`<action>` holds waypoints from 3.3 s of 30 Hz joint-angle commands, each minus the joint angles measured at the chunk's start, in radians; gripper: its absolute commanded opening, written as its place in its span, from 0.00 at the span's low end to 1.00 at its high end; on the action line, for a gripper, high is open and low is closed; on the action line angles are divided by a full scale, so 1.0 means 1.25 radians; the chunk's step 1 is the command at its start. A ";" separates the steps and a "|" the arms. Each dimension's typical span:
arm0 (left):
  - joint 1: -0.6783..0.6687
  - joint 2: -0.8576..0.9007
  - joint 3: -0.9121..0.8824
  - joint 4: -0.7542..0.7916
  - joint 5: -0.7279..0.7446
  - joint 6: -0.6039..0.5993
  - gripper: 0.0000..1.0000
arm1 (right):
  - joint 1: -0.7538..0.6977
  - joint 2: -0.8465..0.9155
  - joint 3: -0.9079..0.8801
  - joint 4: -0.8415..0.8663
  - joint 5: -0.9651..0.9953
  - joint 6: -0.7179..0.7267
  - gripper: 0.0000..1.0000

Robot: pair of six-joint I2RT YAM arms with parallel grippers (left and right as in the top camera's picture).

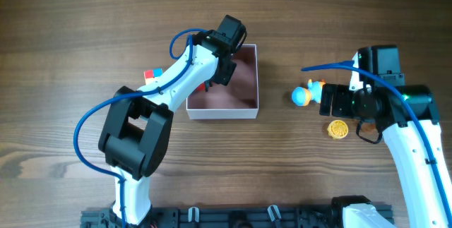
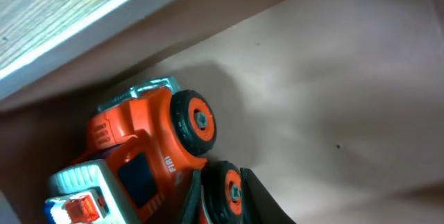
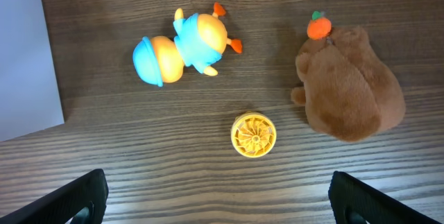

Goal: Pack container

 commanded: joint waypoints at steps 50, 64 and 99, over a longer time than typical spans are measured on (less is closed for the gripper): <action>0.068 -0.350 0.026 -0.081 0.067 -0.028 0.94 | -0.002 -0.001 0.019 -0.002 0.014 0.004 1.00; 0.402 -0.106 -0.116 -0.140 0.181 -0.290 1.00 | -0.002 -0.001 0.019 -0.003 0.014 0.005 1.00; 0.045 -0.405 -0.056 -0.054 0.165 -0.288 0.14 | -0.002 -0.001 0.019 -0.005 0.014 0.005 1.00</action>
